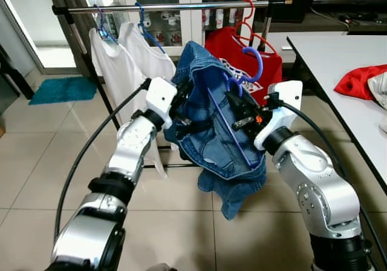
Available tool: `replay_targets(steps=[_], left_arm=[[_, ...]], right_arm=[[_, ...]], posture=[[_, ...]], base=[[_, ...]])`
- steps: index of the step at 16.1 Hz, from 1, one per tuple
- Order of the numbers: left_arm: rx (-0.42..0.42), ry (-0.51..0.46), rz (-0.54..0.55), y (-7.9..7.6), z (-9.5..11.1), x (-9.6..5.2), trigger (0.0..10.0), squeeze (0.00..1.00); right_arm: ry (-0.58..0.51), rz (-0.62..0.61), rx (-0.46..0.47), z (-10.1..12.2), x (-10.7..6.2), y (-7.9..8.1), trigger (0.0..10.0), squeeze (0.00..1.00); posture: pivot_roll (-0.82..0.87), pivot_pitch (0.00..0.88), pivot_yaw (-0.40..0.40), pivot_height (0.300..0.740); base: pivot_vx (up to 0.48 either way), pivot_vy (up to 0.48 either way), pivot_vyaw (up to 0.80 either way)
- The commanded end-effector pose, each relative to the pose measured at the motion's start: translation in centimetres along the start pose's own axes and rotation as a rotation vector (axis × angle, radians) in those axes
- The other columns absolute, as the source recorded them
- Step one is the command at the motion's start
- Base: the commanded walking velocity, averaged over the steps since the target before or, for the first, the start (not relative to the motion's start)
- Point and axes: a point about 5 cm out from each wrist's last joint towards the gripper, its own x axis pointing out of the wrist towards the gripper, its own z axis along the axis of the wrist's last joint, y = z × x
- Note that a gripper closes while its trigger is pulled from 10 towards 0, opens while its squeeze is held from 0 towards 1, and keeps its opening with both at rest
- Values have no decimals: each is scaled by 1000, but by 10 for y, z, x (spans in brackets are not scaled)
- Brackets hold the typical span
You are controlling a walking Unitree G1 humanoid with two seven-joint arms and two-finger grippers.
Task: Hang hanger
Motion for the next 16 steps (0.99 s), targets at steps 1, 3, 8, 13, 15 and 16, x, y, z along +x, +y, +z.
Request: replay_targets(steps=[1, 3, 8, 13, 15, 16], left_arm=[[6, -5, 4, 7, 3, -3, 0, 0], [55, 20, -17, 17, 6, -10, 0, 0], [199, 79, 79, 77, 33, -16, 0, 0], [294, 269, 165, 123, 36, -27, 0, 0], [253, 365, 197, 131, 21, -38, 0, 0], [213, 393, 219, 132, 13, -43, 0, 0]], right_arm=[[-8, 0, -12, 0, 0, 0, 0, 0], [19, 9, -42, -4, -3, -2, 0, 0], [150, 230, -169, -21, -19, 4, 0, 0], [171, 435, -189, -20, -48, 8, 0, 0], [127, 421, -152, -13, -54, 0, 0, 0], [98, 404, -129, -9, -55, -2, 0, 0]], posture=[[-84, 0, 91, 740], [-76, 0, 93, 740], [-66, 0, 92, 740], [-62, 0, 88, 740], [-67, 0, 98, 740], [-70, 0, 99, 740]], base=[[0, 0, 0], [0, 0, 0], [0, 0, 0], [0, 0, 0], [0, 0, 0], [0, 0, 0]])
